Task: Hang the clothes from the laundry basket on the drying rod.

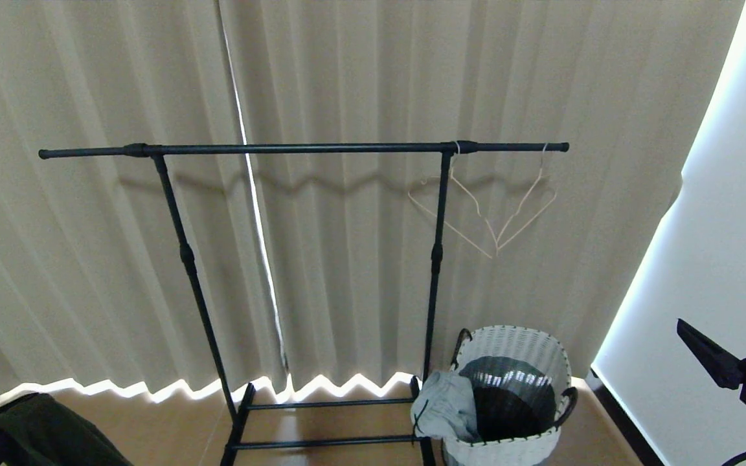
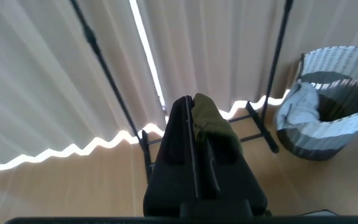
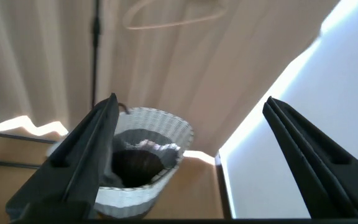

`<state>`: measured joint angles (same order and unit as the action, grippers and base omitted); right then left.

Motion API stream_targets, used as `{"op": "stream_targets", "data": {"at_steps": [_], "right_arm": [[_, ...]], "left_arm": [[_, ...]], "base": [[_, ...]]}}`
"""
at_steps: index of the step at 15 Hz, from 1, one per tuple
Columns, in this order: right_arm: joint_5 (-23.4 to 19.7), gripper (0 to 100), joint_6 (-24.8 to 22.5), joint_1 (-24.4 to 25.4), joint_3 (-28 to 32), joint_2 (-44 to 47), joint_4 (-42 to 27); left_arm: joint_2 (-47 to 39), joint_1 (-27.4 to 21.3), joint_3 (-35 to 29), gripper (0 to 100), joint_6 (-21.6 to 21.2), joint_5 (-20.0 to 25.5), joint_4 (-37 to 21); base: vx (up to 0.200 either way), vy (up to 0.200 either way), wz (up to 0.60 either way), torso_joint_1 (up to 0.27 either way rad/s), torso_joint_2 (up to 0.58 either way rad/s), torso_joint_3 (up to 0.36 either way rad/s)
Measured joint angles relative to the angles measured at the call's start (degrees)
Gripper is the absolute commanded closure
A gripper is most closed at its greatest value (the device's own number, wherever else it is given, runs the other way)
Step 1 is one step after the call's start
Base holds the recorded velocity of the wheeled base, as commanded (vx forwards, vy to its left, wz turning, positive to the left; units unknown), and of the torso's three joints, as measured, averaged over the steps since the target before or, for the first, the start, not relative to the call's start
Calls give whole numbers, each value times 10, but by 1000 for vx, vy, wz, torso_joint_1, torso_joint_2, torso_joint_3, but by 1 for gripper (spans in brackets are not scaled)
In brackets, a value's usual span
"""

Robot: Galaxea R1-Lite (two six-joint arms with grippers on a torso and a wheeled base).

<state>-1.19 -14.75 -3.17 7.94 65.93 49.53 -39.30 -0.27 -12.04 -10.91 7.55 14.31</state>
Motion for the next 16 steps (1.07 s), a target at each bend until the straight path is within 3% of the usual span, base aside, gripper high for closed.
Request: {"op": "stream_targets", "data": {"at_steps": [8,16], "right_arm": [[0,0,0,0,-1,0,0],[0,0,0,0,-3,-1,0]], "left_arm": [[2,0,0,100,1,-1,-2],[2,1,2,100,1,-1,-3]], "base": [[0,0,0,0,0,0],[200,0,0,4,-1,2]]}}
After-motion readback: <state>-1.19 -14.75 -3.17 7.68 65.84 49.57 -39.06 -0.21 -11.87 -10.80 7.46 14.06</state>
